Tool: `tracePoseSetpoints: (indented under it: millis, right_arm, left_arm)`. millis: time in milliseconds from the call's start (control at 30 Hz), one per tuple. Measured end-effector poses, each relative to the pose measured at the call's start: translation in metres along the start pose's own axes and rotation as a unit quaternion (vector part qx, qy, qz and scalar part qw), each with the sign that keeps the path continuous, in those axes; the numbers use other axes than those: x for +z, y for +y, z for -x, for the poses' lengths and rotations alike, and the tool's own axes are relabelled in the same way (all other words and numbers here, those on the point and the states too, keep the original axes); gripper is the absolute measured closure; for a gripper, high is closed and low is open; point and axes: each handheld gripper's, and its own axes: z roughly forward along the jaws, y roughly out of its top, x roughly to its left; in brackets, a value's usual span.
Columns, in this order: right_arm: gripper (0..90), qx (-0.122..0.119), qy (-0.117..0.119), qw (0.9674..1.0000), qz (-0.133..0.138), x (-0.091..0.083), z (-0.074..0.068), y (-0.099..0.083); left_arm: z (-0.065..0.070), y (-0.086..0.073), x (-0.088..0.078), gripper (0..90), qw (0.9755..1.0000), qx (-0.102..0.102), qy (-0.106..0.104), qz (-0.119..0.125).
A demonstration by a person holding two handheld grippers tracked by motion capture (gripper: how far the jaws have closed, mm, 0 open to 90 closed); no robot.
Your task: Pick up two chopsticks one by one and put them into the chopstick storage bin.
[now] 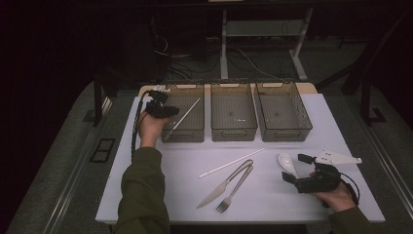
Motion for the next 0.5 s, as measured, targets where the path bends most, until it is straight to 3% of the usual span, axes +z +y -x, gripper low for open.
tracePoseSetpoints:
  millis: [233, 367, 500]
  right_arm:
    - [3.2, -0.001, -0.001, 1.0000, 0.000, 0.000, 0.000, 0.000]
    - [3.2, 0.000, -0.001, 1.0000, 0.000, 0.000, 0.000, 0.000]
    - [3.3, 0.001, -0.002, 1.0000, 0.000, 0.000, 0.000, 0.000]
  left_arm:
    - [0.005, 0.003, -0.012, 69.2, 0.9993, 0.020, -0.022, 0.022]
    - [0.011, 0.005, -0.021, 62.7, 0.9980, 0.037, -0.038, 0.035]
    - [0.020, 0.004, -0.032, 55.0, 0.9955, 0.036, -0.063, 0.061]
